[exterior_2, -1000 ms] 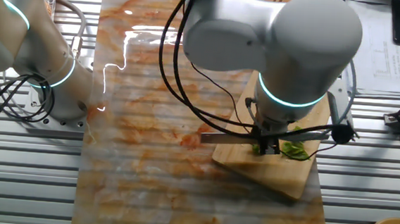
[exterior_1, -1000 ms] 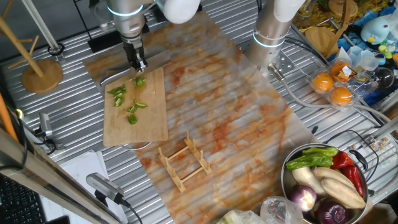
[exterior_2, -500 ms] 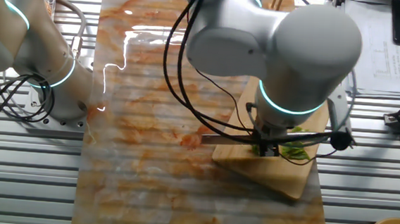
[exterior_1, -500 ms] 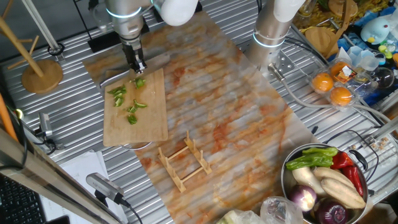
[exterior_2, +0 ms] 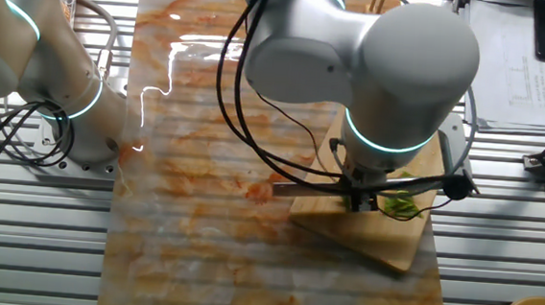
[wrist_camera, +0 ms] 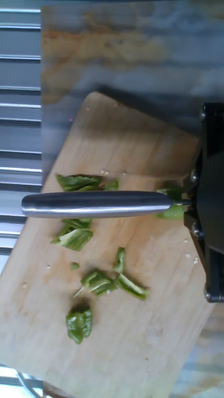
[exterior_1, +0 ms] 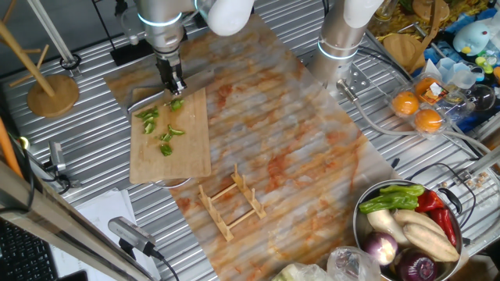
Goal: Chop the chili peppers
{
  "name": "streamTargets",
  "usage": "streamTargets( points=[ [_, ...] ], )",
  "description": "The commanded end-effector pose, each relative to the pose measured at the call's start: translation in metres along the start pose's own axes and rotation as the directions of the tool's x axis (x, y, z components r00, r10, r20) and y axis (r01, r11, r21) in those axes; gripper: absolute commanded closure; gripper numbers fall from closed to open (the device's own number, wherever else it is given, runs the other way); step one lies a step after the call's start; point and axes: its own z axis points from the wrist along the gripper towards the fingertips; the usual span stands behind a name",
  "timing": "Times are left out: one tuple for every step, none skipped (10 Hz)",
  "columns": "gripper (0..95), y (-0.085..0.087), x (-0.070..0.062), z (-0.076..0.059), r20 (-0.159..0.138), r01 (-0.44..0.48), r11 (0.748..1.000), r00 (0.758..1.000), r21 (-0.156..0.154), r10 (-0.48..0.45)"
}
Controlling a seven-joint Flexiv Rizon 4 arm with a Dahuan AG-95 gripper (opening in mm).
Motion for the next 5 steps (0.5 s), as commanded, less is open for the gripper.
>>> streamTargets(
  points=[
    [95.0, 0.000, 0.000, 0.002, 0.000, 0.006, 1.000, 1.000, -0.003, -0.006],
    [95.0, -0.001, 0.000, 0.005, 0.000, 0.009, 1.000, 1.000, -0.004, -0.009],
    [95.0, -0.002, -0.001, 0.009, 0.001, 0.013, 1.000, 1.000, -0.004, -0.013],
    [95.0, -0.002, -0.002, 0.012, 0.001, 0.015, 1.000, 1.000, -0.004, -0.015],
    [95.0, -0.003, -0.003, 0.016, -0.001, 0.016, 1.000, 1.000, -0.004, -0.016]
  ],
)
